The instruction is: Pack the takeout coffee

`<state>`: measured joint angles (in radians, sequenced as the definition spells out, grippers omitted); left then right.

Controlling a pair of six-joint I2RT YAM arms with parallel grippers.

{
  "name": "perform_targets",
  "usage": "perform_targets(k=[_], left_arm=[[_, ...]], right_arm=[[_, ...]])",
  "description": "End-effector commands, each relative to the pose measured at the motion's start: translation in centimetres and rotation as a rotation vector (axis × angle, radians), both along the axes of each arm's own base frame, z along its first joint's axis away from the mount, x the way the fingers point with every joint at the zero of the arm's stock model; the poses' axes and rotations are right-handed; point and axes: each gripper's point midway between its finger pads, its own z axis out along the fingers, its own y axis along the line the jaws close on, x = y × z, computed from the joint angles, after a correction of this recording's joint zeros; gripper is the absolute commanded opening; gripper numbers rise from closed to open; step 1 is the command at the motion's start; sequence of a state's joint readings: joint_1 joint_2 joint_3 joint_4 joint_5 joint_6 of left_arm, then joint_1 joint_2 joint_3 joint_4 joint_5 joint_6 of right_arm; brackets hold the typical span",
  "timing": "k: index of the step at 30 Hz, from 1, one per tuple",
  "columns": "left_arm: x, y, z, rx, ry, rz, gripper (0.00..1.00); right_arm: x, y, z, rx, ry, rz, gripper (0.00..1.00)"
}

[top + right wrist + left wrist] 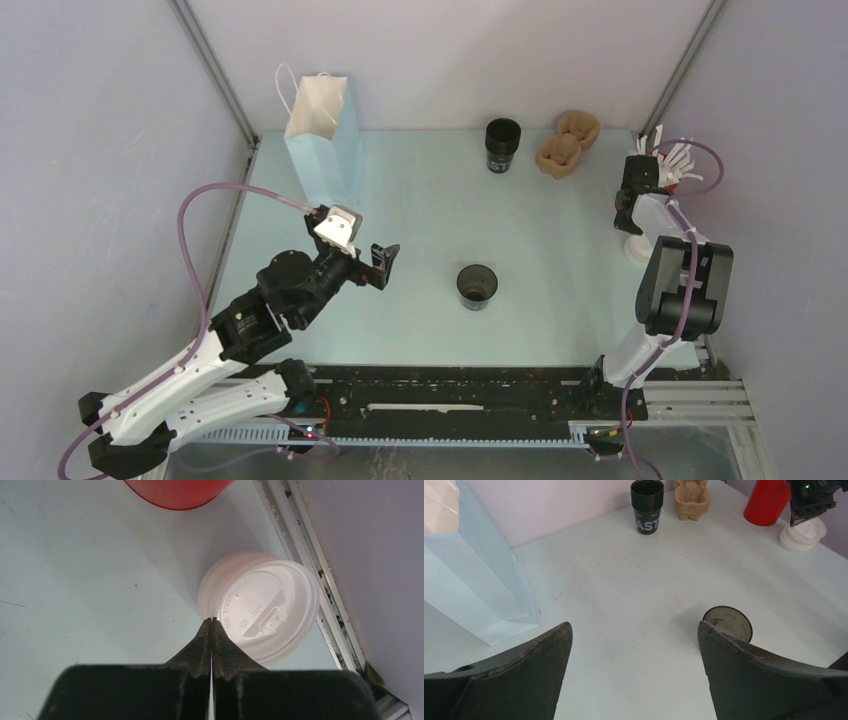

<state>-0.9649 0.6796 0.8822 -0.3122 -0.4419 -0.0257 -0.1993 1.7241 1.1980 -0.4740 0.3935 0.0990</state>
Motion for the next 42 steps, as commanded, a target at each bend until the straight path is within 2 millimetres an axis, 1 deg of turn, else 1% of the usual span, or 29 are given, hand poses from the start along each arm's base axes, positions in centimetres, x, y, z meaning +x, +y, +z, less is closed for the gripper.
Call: perform_targets(k=[1, 6, 10, 14, 16, 19, 24, 25, 28, 31, 35, 39, 42], left_arm=[[0.1, 0.1, -0.2, 0.003, -0.014, 0.002, 1.00], [0.1, 0.1, -0.2, 0.003, -0.014, 0.001, 1.00], [0.1, 0.1, -0.3, 0.004, -0.014, -0.001, 1.00], [0.1, 0.1, -0.2, 0.005, -0.014, -0.002, 1.00], [0.1, 0.0, -0.3, 0.007, -0.012, -0.003, 1.00], [0.1, 0.0, -0.3, 0.005, -0.014, -0.005, 1.00], [0.1, 0.0, -0.3, 0.005, -0.014, -0.006, 1.00], [0.0, 0.0, -0.2, 0.003, -0.015, -0.007, 1.00], [0.0, 0.0, -0.2, 0.002, -0.014, -0.008, 1.00], [-0.1, 0.0, -0.1, -0.001, -0.014, -0.012, 1.00], [-0.2, 0.1, 0.0, -0.007, -0.015, -0.012, 1.00], [0.2, -0.4, -0.7, -0.003, 0.001, -0.004, 1.00], [0.4, -0.9, -0.7, -0.002, 0.023, -0.004, 1.00]], right_arm=[[0.2, -0.6, 2.6, -0.049, -0.070, -0.027, 0.00], [0.2, -0.5, 3.1, -0.054, -0.082, -0.030, 0.00], [0.2, -0.5, 2.9, -0.055, -0.077, -0.025, 0.00], [0.5, -0.1, 2.1, -0.059, -0.048, 0.004, 0.00], [0.3, 0.0, 1.7, -0.058, -0.025, -0.001, 0.00], [0.1, 0.0, 1.5, -0.113, 0.014, -0.006, 0.00], [0.2, 0.1, 1.0, -0.107, 0.039, -0.009, 0.01], [0.2, 0.2, 1.0, -0.102, 0.036, -0.008, 0.03], [0.4, 0.5, 1.2, -0.084, 0.021, -0.006, 0.16], [0.3, 1.2, 1.9, -0.056, -0.007, -0.008, 0.24], [0.1, 2.1, 3.3, -0.015, -0.056, -0.008, 0.29], [-0.5, 3.0, 3.9, 0.058, -0.135, -0.016, 0.33], [-1.5, 3.3, 3.8, 0.101, -0.197, -0.030, 0.35]])
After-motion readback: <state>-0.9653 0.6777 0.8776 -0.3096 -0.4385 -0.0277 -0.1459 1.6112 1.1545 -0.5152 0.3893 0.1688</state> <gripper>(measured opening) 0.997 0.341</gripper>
